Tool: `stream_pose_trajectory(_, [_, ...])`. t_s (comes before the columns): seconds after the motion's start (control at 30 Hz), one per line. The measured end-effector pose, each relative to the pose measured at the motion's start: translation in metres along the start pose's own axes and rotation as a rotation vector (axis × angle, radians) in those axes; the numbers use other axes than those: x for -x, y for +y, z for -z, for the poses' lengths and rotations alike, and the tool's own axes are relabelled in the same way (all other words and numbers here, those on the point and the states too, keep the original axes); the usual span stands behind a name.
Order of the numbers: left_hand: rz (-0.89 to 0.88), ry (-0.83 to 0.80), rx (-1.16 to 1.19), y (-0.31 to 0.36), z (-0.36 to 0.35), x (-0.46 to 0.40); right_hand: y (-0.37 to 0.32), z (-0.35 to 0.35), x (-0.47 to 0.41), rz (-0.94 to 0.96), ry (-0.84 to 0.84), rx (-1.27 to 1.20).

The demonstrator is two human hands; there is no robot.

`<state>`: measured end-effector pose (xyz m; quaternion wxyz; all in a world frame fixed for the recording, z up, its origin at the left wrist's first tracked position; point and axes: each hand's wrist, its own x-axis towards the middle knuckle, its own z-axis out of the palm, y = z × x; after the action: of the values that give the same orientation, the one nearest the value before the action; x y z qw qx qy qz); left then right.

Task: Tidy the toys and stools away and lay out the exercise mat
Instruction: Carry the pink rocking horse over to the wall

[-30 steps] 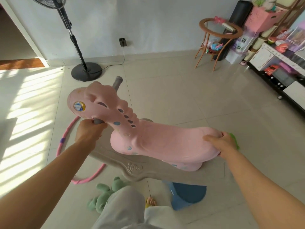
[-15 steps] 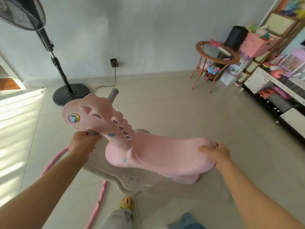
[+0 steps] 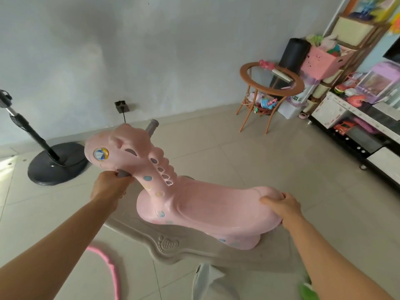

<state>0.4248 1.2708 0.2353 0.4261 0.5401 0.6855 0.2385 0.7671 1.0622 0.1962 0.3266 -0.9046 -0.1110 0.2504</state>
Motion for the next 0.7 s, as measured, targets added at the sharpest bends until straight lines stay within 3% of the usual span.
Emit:
stream_pose_trajectory(0.4, [0.089,0.049,0.046,0.15,-0.156,-0.159,-0.147,0.011,-0.25,0.007,-0.051,0.001])
stream_pose_trajectory(0.7, [0.154,0.018,0.106,0.229,-0.236,-0.327,-0.263,-0.047,-0.416,-0.017,-0.048,0.075])
